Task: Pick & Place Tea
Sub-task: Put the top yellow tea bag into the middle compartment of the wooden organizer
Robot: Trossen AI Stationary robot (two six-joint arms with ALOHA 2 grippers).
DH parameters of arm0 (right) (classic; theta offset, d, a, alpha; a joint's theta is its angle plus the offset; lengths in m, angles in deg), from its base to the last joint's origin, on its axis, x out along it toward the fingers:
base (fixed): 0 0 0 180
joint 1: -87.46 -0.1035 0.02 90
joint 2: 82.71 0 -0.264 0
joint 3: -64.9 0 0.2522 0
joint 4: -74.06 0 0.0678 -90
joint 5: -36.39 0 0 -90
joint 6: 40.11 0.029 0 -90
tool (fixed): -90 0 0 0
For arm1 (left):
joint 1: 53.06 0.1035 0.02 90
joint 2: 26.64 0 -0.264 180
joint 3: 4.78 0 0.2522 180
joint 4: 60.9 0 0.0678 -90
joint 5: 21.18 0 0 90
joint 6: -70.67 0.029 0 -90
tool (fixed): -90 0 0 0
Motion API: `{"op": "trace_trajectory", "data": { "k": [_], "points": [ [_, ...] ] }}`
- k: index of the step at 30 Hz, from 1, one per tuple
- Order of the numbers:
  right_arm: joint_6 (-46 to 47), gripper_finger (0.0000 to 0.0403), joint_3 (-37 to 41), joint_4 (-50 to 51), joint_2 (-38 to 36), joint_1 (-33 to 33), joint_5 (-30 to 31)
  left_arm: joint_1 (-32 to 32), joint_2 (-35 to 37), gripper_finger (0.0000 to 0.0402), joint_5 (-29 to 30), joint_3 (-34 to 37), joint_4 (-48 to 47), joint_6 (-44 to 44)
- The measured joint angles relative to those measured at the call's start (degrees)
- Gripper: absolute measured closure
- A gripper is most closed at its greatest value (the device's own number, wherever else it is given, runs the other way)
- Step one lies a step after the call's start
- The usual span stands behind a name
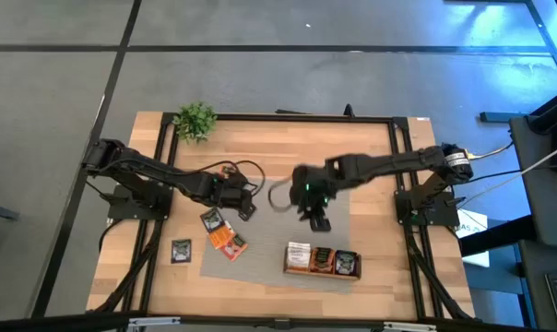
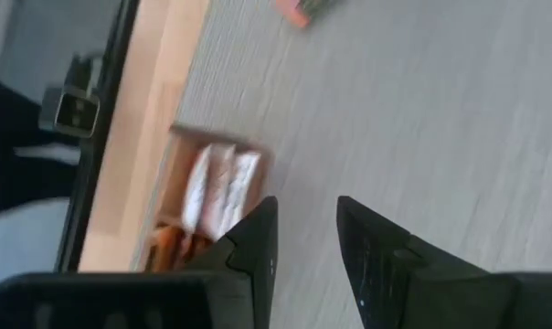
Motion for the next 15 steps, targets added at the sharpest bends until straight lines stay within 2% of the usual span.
{"op": "trace_trajectory", "data": {
  "k": [5,8,11,15],
  "points": [
    [-1.43,0.0286,6.02,-9.89,-1.62,8.55,-11.05,1.0,0.9,0.0399,2.95,0.06,-11.75,-15.12],
    [-1.05,0.0286,6.78,-14.42,-1.39,11.34,-17.74,3.56,0.69,0.0399,4.38,0.07,-12.15,-18.73],
    [-0.97,0.0286,7.41,-17.89,-1.03,12.61,-19.58,8.09,0.06,0.0399,4.54,0.07,-12.08,-18.97],
    [-2.34,0.0286,7.37,-20.49,-1.05,13.33,-19.56,15.35,-0.26,0.0399,1.37,0.32,-11.74,-17.08]
  ]
}}
